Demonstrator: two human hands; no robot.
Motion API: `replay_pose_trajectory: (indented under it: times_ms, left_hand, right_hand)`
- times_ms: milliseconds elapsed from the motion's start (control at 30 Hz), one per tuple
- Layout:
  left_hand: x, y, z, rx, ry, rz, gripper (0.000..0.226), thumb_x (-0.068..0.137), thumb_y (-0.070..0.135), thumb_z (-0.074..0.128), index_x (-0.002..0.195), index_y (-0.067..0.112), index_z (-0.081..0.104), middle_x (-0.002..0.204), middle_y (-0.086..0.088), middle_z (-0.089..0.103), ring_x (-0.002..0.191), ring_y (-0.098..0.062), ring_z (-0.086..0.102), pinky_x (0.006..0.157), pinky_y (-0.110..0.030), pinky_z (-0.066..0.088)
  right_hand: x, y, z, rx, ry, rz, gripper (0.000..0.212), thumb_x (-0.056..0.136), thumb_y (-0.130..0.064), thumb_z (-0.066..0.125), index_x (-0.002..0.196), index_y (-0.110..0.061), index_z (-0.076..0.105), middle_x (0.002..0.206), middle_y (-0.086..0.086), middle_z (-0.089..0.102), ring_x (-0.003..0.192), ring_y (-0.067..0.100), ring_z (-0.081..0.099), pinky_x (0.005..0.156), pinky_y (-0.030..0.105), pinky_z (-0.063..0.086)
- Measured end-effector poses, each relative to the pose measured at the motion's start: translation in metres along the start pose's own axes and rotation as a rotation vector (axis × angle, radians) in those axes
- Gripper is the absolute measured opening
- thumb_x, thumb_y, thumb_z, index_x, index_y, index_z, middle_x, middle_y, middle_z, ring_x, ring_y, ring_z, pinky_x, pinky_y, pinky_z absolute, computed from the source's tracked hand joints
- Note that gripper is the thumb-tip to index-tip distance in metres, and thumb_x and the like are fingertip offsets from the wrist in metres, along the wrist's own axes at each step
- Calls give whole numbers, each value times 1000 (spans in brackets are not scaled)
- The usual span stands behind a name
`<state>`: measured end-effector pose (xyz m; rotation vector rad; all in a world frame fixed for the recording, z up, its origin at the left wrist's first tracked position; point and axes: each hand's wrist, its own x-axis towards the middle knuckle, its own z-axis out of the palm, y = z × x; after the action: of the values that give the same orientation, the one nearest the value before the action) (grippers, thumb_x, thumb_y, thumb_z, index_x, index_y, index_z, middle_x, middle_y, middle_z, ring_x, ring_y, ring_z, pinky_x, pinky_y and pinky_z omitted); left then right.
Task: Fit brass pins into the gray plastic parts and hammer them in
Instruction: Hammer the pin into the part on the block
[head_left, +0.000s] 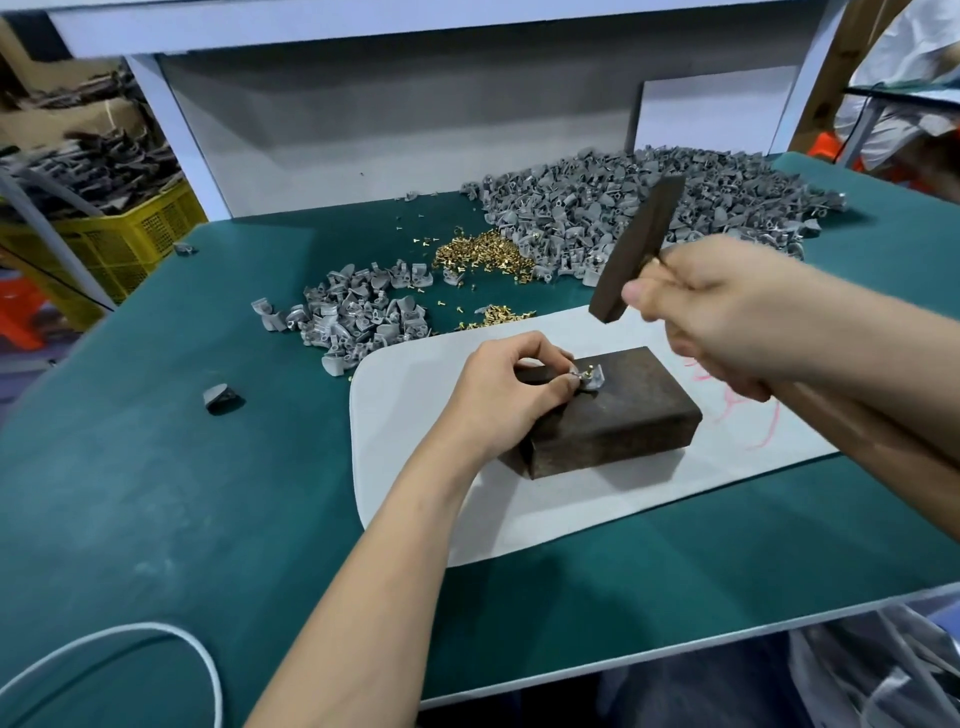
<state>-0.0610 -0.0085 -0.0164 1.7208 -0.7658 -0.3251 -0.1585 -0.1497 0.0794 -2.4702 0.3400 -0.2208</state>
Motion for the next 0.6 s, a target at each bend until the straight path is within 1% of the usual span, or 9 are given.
replay_pose_trajectory:
  times_ms: [67,100,133,200,300,367,433,533,600]
  left_hand:
    - [1,1,0,0,-5,-2,23,82,1,69,68,15,59,97,-3,67,71,-4,62,72,-18,50]
    - [1,2,-1,1,-8,0,23,82,0,69,68,14,59,94,-2,67,70,-3,62,72,-17,50]
    - [0,2,-1,-4,-7,2,22,82,-2,69,68,13,59,91,-2,67,69,-2,62,72,-17,50]
    - [-1,4,0,-21,-6,-2,20,81,-3,69,69,11,61,89,-3,67,71,-3,63,74,-16,51]
    - [-1,5,-1,-4,1,-11,21,81,-1,70,68,13,61,96,-7,67,82,-14,64,82,-24,52]
    - [0,5,-1,5,3,-13,21,81,-1,70,68,13,60,96,-7,67,81,-14,64,81,-22,52]
    - [-1,5,-1,-15,-3,-11,16,81,-2,69,71,8,62,93,-7,67,79,-14,63,79,-21,52]
    - [-2,6,0,-5,10,-10,16,81,-2,70,71,8,63,95,-8,67,82,-16,64,83,-26,52]
    - [1,5,-1,5,10,-17,19,80,0,70,68,12,62,96,-8,68,83,-17,65,84,-27,53]
  right_hand:
    - [-1,-1,5,-19,20,-8,33,99,-27,45,74,-5,45,40,-1,37,26,16,36,25,21,27]
    - [-1,0,13,-66,7,26,33,100,-26,44,74,-6,47,48,2,41,28,12,39,26,16,27]
    - [-2,-1,21,-102,-19,62,34,100,-25,43,73,-6,48,57,6,46,30,11,44,30,15,33]
    - [-1,1,26,-112,-65,116,37,101,-25,41,68,-8,45,65,12,51,31,12,46,26,15,29]
    - [1,1,12,-6,-11,61,36,100,-25,44,69,-7,43,44,4,36,24,15,35,25,20,25]
    - [-1,-3,15,-35,-15,50,33,100,-24,43,76,-2,49,47,2,37,22,12,35,25,20,27]
    - [-7,-4,24,-109,-68,78,36,101,-24,41,71,-4,47,57,4,44,22,9,41,25,15,27]
    - [-9,-3,18,-70,-50,33,39,100,-25,43,65,-7,40,38,0,40,21,12,39,24,16,25]
    - [-7,-4,15,-38,-13,-3,35,100,-24,44,71,-5,45,40,-2,35,23,12,39,25,15,25]
